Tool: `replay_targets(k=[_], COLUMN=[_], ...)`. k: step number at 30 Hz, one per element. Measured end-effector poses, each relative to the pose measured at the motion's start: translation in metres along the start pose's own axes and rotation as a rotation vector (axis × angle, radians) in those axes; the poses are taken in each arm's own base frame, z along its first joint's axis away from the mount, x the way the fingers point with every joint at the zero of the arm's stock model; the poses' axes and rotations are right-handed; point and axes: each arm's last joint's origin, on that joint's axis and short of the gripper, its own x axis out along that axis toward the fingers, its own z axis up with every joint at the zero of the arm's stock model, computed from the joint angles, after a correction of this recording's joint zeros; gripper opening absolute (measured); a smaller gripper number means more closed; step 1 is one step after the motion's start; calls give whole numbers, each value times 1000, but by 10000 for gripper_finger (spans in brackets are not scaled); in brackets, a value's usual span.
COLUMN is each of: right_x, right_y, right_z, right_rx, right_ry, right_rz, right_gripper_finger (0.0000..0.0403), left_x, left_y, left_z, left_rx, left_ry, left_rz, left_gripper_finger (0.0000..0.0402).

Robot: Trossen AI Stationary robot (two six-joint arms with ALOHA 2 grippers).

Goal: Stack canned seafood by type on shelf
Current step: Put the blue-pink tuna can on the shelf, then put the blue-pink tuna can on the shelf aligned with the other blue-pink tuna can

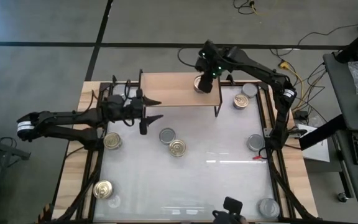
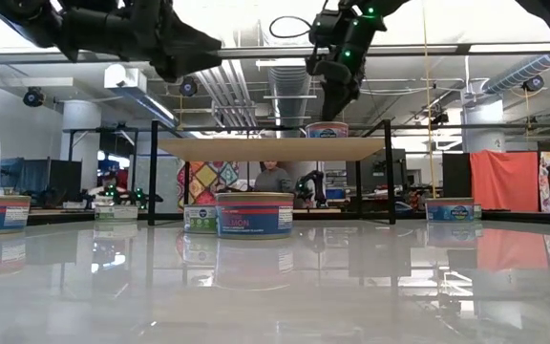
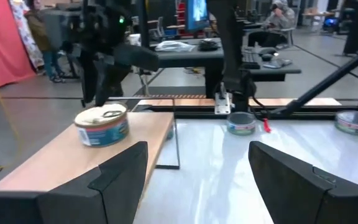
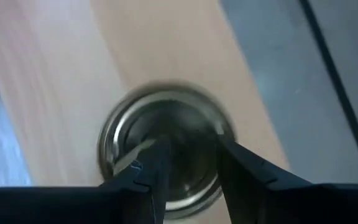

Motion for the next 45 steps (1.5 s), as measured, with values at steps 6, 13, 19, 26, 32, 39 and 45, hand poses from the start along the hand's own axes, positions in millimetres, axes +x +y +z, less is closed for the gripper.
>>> replay_targets(k=[6, 13, 19, 26, 32, 39, 45], right_x=[10, 15, 4, -47, -74, -62, -35], right_y=[3, 0, 1, 45, 127, 231, 312], right_z=[-3, 3, 7, 4, -4, -20, -54], right_rx=[-15, -28, -48, -205, -354, -414, -399], right_ry=[28, -23, -22, -27, -116, -132, -199], right_rz=[13, -17, -102, -19, 100, 242, 316], right_gripper_finger=[125, 120, 123, 144, 161, 224, 283], left_x=[0, 0, 0, -5, -12, -24, -35], left_y=[-5, -11, -20, -44, -70, -96, -128], left_z=[0, -4, -7, -16, -22, -26, -45], left_rx=[6, -2, -16, -54, -81, -213, -209], left_ry=[6, 52, 79, 207, 297, 387, 523], left_rz=[-24, -52, -96, -204, -233, -326, -273], left_gripper_finger=[265, 265, 265, 265, 265, 265, 259])
